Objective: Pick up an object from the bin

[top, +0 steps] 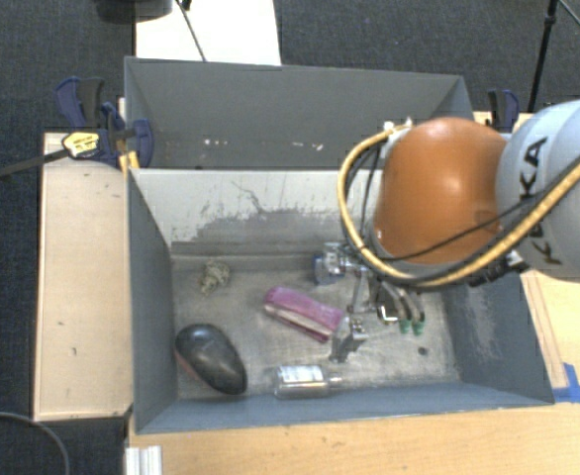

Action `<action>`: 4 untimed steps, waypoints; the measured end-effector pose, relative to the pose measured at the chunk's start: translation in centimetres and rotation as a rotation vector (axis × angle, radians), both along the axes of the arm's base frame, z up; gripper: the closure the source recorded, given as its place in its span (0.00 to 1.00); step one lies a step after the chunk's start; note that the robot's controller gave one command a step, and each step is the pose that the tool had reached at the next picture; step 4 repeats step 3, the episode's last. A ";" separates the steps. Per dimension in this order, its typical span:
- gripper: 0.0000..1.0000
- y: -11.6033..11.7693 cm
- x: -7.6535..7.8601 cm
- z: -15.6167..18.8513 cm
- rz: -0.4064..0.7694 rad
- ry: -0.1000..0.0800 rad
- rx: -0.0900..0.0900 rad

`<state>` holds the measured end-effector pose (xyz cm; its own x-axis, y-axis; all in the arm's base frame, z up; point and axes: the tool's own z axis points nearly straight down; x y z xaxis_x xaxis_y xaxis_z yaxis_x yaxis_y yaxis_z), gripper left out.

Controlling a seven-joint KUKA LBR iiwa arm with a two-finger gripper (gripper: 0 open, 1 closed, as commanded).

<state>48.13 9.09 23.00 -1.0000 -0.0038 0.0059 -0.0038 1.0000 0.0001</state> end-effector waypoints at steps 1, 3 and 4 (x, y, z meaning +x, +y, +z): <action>0.00 0.3 4.7 -16.2 0.197 -0.008 0.001; 1.00 0.1 6.1 -0.2 0.224 -0.014 0.001; 1.00 0.1 6.1 -0.2 0.224 -0.014 0.001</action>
Offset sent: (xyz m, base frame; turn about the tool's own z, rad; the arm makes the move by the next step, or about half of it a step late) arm 0.0459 0.0031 -0.1600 -0.1983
